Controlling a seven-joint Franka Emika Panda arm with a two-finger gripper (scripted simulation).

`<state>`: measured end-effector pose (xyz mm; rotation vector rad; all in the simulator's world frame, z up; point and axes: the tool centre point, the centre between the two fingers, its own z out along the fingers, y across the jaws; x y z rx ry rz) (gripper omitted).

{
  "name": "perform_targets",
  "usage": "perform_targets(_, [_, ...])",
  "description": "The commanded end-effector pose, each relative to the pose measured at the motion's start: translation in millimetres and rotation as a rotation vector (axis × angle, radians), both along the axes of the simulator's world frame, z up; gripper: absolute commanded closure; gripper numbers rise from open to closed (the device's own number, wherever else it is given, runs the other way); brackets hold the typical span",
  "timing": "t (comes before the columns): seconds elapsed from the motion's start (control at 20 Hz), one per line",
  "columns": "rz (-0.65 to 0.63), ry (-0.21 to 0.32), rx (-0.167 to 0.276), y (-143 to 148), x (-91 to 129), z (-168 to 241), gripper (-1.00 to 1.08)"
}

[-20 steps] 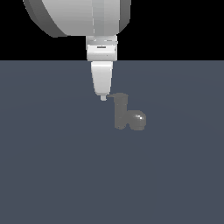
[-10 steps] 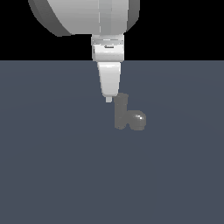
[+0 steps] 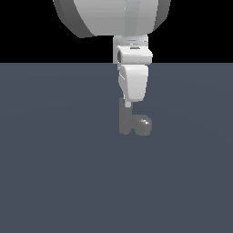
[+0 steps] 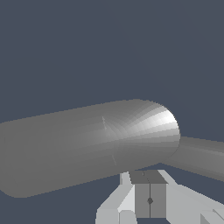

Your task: Turn on the faucet by rotating a designated handle.

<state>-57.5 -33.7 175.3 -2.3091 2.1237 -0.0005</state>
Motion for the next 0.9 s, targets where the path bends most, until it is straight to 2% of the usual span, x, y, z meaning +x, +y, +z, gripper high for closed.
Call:
perform_targets(0.0, [0.0, 0.0, 0.0, -0.1, 0.1, 0.1, 1.08])
perform_targets(0.85, [-0.036, 0.003, -0.003, -77.3, 38.6, -1.6, 1.08])
